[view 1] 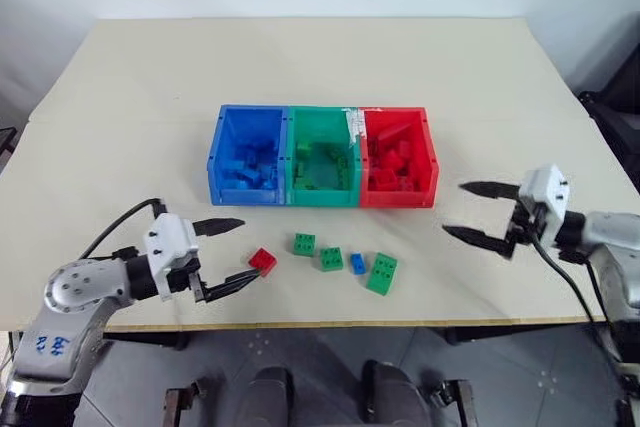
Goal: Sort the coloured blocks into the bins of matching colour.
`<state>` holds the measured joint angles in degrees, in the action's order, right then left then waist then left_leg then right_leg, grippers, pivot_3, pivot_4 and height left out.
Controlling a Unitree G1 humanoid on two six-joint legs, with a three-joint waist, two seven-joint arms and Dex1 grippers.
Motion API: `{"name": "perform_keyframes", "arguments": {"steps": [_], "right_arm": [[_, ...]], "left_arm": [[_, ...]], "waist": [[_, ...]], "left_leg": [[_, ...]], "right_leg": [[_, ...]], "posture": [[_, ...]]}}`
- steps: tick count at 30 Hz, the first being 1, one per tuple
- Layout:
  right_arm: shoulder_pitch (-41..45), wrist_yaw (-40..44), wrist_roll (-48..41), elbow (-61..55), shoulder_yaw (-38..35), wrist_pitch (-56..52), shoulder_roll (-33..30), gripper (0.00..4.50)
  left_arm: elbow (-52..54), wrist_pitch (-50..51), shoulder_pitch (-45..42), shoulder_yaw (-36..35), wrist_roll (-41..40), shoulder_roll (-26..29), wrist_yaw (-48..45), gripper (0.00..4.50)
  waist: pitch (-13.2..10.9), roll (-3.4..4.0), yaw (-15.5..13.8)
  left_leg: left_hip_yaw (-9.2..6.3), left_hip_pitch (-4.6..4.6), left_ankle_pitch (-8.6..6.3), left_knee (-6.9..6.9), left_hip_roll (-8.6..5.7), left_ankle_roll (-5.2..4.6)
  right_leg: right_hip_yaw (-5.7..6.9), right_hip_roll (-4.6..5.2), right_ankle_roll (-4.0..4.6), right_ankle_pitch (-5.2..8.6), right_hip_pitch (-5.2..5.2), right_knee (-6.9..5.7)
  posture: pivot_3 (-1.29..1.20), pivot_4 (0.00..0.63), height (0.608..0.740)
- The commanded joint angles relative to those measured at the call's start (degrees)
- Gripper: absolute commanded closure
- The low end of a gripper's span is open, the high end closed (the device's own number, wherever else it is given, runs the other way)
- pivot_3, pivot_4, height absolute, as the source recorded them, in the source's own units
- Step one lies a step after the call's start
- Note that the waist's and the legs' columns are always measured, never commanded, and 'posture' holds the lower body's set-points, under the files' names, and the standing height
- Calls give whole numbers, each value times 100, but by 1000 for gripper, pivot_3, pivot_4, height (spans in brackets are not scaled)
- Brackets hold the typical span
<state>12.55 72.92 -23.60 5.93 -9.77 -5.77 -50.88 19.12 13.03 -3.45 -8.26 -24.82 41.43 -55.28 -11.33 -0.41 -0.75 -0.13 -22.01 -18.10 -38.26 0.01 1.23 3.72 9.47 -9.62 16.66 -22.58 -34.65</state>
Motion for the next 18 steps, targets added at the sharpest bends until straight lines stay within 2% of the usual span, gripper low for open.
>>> {"name": "perform_keyframes", "arguments": {"steps": [1, 5, 8, 12, 16, 18], "right_arm": [[-319, 251, -205, -721, 96, -201, -70, 40], [-244, -3, -482, -1529, 562, -1023, 208, 40], [-33, -373, -317, -1924, 1064, -1463, 509, 40], [272, -848, 497, -1678, 1776, -1306, 912, 40], [379, -866, 957, -1288, 2151, -1004, 1020, 40], [404, -795, 1078, -1138, 2243, -887, 990, 417]], "left_arm": [[-91, -237, -218, 343, 136, -53, -197, 0], [-91, -324, -235, 441, 165, -25, -253, 0], [-58, -385, -102, 341, 123, 24, -284, 0], [32, -470, 285, 84, 142, 109, -209, 0], [303, -396, 730, -264, 85, 134, -40, 0], [449, -356, 952, -431, 64, 140, 27, 0]], "waist": [[0, 0, 27], [0, 0, 106], [0, -1, 76], [0, -2, 66], [0, -2, 50], [3, -6, 66]], "left_leg": [[0, 0, 0, 0, 0, 0], [3, 6, 1, 0, 3, 2], [0, 6, 2, -3, 3, 4], [-3, 1, 1, -4, -1, 3], [-7, -4, 1, -5, -2, 2], [-7, -3, 0, -5, -2, 1]], "right_leg": [[0, 0, 0, 0, 1, 0], [-4, 0, 0, 0, 2, -2], [-3, 0, 0, 0, 2, -3], [-4, 0, 0, -1, 2, 0], [-2, 0, 0, -1, -1, 2], [-3, 0, 0, -1, 1, 1]], "posture": [[0, 150, 740], [0, 150, 740], [0, 150, 740], [0, 150, 740], [0, 150, 740], [0, 150, 740]]}}
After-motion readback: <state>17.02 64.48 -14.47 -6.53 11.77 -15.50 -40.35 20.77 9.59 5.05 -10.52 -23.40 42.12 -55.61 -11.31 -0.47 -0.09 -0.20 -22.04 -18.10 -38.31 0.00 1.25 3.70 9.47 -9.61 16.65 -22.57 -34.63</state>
